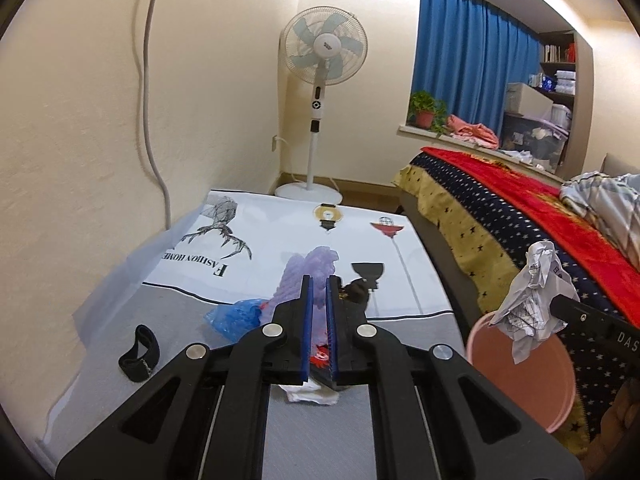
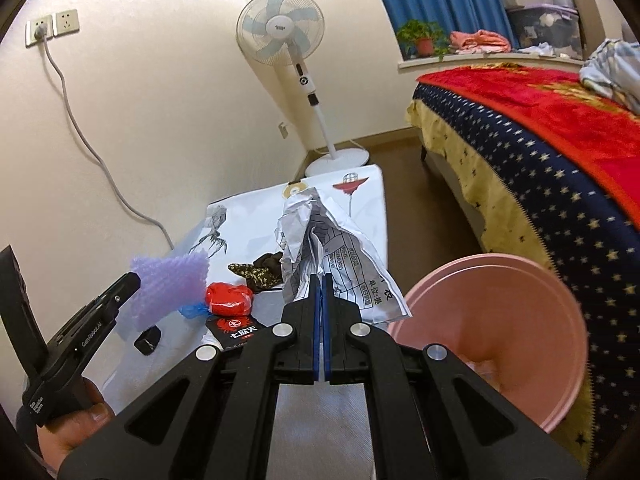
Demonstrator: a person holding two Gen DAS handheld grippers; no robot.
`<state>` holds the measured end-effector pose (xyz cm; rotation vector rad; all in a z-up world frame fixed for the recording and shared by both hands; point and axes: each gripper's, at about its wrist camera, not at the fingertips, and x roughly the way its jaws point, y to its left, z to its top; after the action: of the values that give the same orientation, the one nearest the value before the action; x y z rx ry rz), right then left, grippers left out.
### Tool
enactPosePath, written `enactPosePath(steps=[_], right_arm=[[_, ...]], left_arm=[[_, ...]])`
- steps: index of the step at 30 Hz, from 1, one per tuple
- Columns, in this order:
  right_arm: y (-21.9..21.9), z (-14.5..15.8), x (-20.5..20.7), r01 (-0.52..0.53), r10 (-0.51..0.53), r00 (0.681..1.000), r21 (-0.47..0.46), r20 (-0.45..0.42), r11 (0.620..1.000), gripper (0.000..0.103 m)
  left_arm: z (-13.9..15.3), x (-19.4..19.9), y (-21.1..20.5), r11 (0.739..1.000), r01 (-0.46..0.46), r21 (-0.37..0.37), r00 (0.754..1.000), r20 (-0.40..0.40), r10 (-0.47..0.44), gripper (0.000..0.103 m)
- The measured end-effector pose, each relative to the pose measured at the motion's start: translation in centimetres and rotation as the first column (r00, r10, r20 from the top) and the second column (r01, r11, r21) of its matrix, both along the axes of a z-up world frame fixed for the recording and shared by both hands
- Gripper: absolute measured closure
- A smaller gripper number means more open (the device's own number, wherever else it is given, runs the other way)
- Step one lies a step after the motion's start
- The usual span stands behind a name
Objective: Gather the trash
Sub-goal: 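Carry the paper and mesh net over the pink bin and open both tools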
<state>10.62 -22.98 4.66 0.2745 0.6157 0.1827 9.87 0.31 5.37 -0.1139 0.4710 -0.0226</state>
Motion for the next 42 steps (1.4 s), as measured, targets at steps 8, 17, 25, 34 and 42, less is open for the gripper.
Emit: enactPosePath(steps=[8, 17, 25, 34, 42], right_arm=[[-2.0, 3.2, -2.2, 0.038, -0.037, 0.999, -0.032, 0.025, 0.999, 0.102], [-4.8, 6.0, -3.3, 0.058, -0.055, 0.998, -0.100, 0.035, 0.993, 0.102], [-6.7, 3.3, -3.3, 0.127, -0.127, 0.992, -0.108, 0.009, 0.986, 0.102], [-8.3, 1.8, -2.3, 0.192, -0.197, 0.980, -0.175, -0.006, 0.966, 0.102], [-9.8, 1.1, -2.1, 0.242, -0.252, 0.968, -0.227, -0.015, 0.943, 0.102]], left_arm=[[1.0, -1.7, -0.9, 0.999, 0.046, -0.019, 0.999, 0.015, -0.045, 0.097], [1.3, -2.2, -1.6, 0.992, 0.105, -0.063, 0.994, 0.019, -0.104, 0.098], [0.9, -2.1, -3.4, 0.980, 0.181, -0.082, 0.983, 0.025, -0.180, 0.098], [0.8, -1.1, -6.6, 0.956, 0.271, -0.108, 0.962, 0.050, -0.267, 0.098], [0.5, -0.3, -10.8, 0.910, 0.395, -0.128, 0.919, 0.072, -0.388, 0.098]])
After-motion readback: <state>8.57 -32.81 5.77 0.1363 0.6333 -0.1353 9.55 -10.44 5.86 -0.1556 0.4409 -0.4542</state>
